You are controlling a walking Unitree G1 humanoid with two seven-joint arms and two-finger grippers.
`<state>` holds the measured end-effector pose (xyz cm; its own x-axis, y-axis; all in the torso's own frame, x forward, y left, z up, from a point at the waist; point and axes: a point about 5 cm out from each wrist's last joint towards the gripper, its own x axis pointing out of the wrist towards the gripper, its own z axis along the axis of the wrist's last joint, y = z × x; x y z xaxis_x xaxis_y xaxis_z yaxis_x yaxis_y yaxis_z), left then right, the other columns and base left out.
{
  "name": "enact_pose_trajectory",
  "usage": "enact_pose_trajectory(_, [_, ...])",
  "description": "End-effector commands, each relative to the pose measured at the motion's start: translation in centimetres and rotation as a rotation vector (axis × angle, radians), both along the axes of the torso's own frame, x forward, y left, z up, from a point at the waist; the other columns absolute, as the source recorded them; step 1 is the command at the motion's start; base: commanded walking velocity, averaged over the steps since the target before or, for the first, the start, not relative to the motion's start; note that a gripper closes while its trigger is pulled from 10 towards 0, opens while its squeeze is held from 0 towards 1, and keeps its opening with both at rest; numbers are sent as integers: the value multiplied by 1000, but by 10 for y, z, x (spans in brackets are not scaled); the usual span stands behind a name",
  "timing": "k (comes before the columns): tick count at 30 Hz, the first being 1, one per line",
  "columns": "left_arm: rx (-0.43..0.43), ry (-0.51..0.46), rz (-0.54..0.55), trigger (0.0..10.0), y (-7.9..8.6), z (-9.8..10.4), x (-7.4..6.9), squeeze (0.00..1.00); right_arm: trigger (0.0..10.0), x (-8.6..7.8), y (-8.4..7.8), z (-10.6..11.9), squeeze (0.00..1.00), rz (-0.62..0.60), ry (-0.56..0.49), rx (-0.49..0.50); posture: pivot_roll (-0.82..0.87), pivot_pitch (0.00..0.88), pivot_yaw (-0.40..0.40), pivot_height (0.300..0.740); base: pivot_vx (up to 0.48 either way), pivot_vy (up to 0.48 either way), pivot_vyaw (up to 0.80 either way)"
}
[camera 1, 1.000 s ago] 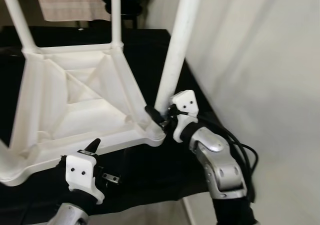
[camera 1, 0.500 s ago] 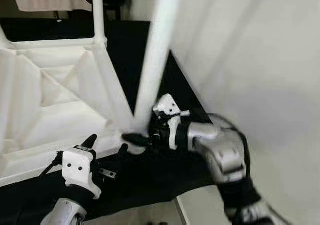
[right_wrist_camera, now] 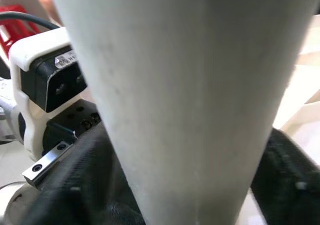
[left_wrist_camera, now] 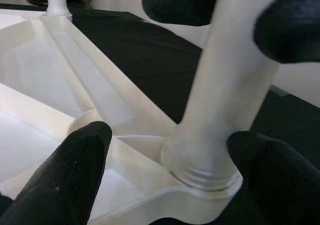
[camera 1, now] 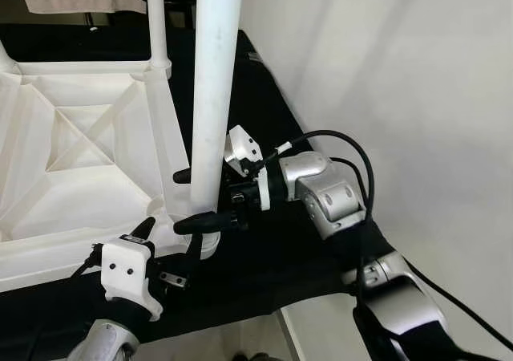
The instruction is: Building children table
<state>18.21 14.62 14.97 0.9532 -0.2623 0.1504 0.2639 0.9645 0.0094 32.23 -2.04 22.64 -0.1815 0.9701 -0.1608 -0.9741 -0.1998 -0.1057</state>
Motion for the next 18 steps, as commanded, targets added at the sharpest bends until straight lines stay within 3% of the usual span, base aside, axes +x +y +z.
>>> enact_pose_trajectory(1, [-3,14,-9,10000,-4,-4,-2,0,0,-3,6,2,0,62,-6,-1,60,121,-199,740,0,0,0])
enact_pose_trajectory(10, [-7,14,-16,10000,-4,-3,-3,0,0,1,-9,-7,0,94,24,-27,48,132,-197,740,0,0,0])
enact_pose_trajectory(17, [-9,12,-16,10000,-4,-2,-4,0,0,4,-30,-18,0,-49,72,-27,16,150,-197,740,0,0,0])
enact_pose_trajectory(18, [-10,11,-16,10000,-3,-1,-4,0,0,0,-37,-24,0,-128,124,5,9,150,-198,740,0,0,0])
